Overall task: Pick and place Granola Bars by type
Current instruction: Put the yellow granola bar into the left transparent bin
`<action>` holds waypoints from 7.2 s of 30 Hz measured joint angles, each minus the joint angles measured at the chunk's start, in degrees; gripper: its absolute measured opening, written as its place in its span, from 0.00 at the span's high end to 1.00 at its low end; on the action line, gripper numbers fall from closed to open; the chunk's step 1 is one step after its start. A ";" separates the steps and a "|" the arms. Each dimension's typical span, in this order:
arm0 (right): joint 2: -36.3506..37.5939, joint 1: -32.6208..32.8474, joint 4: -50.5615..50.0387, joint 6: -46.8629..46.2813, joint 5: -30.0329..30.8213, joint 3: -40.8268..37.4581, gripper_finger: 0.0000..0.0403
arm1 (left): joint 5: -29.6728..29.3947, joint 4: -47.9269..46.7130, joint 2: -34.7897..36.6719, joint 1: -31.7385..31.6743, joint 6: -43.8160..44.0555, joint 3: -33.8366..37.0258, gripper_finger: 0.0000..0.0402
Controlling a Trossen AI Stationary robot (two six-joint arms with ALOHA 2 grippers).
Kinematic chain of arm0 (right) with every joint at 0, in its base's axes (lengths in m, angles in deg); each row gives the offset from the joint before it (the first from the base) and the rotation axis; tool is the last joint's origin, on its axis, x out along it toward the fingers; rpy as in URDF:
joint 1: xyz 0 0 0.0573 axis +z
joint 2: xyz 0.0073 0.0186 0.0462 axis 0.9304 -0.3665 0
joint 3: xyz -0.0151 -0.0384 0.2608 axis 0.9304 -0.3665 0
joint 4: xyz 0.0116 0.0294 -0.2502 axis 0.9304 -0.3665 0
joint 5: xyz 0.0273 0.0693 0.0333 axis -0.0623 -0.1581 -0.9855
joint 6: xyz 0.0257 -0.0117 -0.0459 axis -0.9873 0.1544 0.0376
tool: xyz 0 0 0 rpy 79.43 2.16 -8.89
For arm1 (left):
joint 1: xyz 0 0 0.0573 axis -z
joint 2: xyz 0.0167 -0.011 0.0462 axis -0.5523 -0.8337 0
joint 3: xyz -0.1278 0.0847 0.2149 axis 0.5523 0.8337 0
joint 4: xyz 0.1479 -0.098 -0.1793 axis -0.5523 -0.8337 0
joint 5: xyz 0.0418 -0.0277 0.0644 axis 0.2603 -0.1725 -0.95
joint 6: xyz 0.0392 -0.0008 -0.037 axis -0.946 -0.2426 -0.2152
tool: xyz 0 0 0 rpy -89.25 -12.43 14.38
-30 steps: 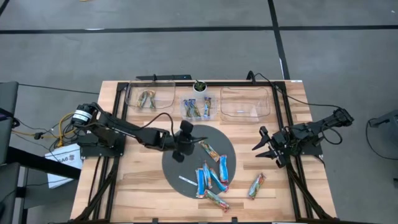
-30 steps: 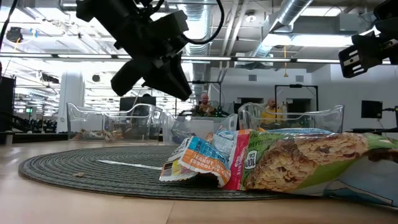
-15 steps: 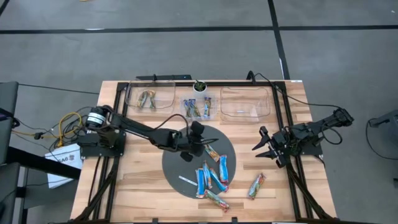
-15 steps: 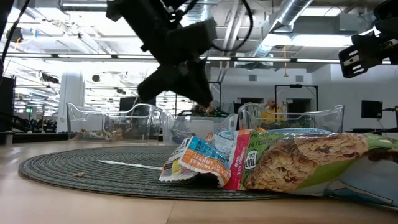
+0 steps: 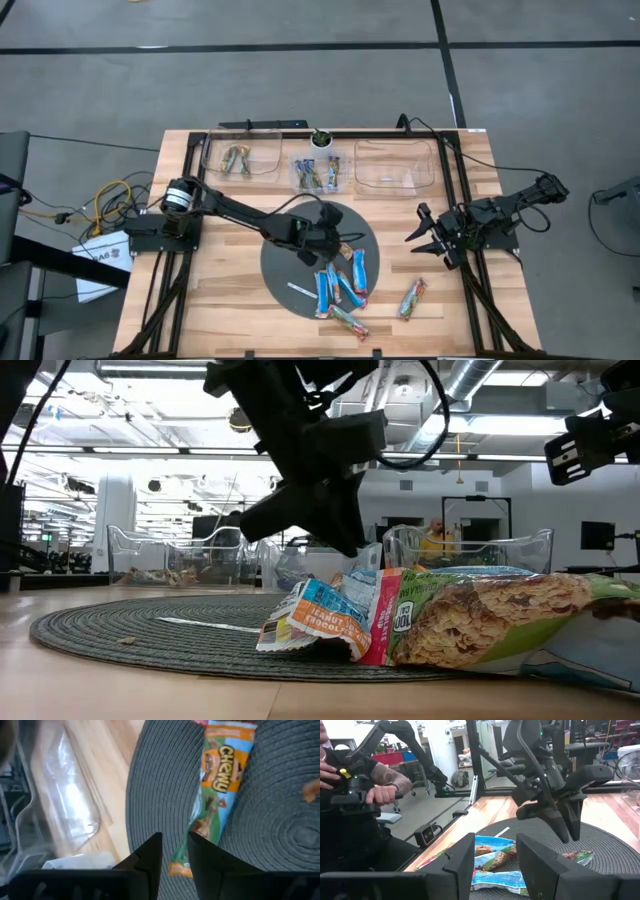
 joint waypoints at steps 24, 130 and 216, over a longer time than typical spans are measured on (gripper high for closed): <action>0.00 -0.01 0.00 0.00 -0.02 0.00 0.66 | 1.72 -1.71 -0.79 0.33 -4.66 0.49 0.62; -0.01 0.01 0.77 -0.01 -0.02 0.00 0.66 | -0.81 4.96 -7.26 2.08 -12.11 -1.40 0.69; 0.01 0.01 0.37 0.00 -0.02 0.02 0.66 | 21.88 -38.95 -25.62 -8.83 -14.77 -41.50 0.69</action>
